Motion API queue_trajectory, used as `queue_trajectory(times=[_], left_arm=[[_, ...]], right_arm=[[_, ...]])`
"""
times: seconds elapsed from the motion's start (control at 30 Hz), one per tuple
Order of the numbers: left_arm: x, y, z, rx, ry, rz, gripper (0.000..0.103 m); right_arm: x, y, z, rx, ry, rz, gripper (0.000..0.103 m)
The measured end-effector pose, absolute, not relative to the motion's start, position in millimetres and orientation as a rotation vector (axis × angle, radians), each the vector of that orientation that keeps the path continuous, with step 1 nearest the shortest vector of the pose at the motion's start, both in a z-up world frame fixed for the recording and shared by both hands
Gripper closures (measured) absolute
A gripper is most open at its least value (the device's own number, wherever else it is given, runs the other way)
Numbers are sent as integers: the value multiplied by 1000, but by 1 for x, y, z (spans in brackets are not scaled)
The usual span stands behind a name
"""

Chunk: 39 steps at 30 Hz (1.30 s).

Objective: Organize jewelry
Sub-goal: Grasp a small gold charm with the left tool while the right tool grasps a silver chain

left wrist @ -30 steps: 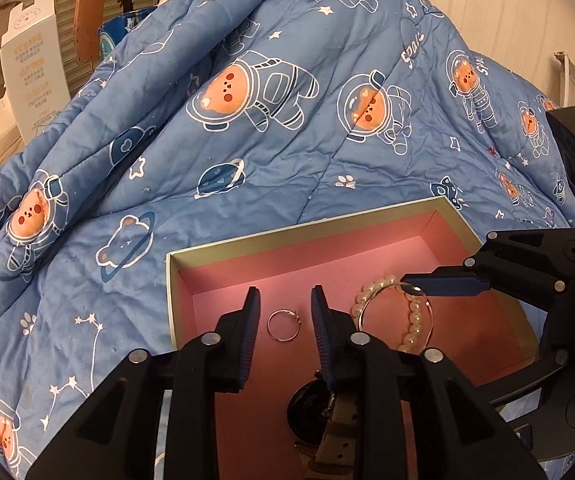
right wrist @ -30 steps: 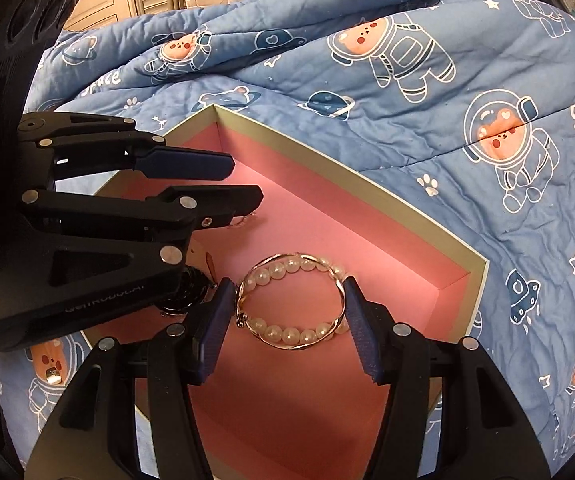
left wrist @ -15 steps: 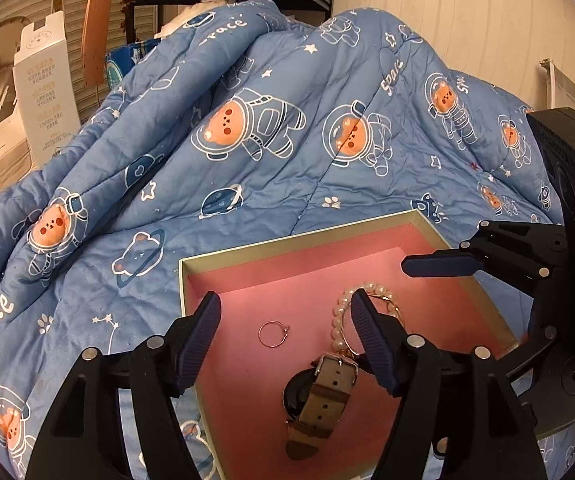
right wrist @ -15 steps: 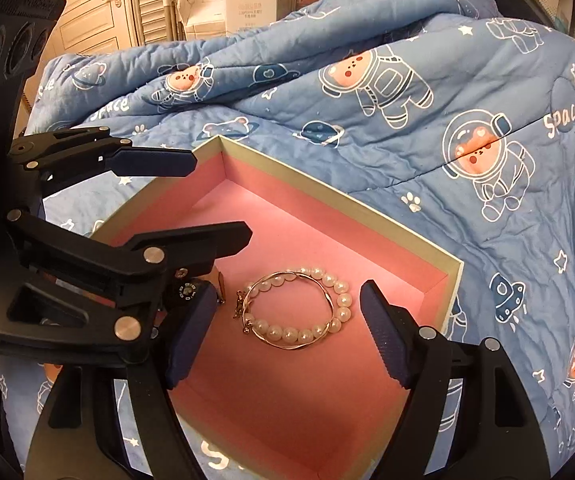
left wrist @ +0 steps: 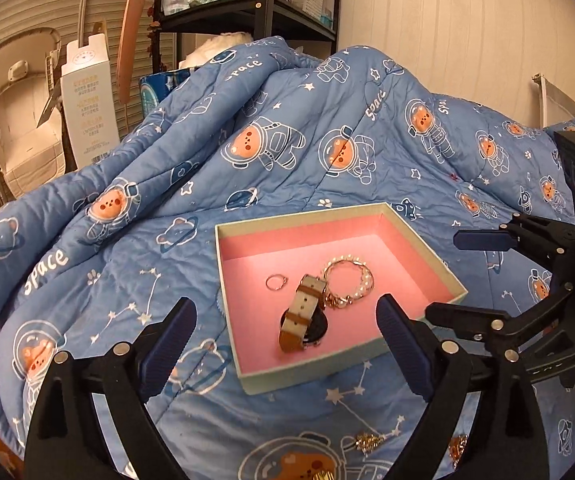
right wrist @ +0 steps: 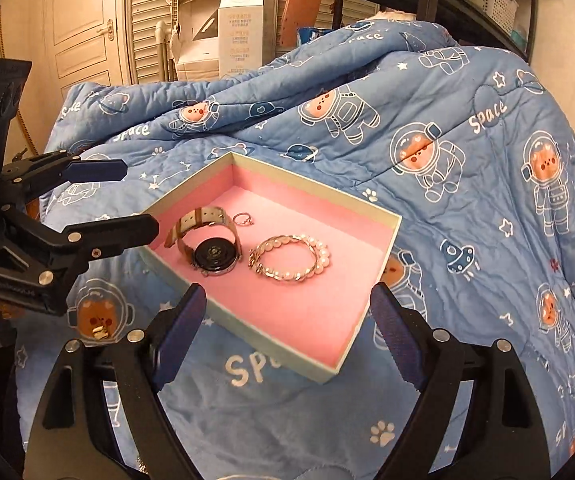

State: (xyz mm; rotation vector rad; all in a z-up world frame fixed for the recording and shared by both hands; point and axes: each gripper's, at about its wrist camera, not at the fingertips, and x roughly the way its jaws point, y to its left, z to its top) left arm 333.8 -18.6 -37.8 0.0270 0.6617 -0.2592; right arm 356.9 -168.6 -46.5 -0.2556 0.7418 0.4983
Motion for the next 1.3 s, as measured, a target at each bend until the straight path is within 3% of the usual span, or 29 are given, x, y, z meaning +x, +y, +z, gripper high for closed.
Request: queue_trajectory(times=[0.67,0.93,1.3], left_arm=[[229,-8,-88,-101,771,-215,13],[216,-14,-98,-65,794,-227,15],[238,-24,-103,7,818,-243,36]], right_arm=[[229,-212,-96,-187,877,532,20],[216,-220,-112,-293,907,573,39],[231,-207,-121,-368,887,660,56]])
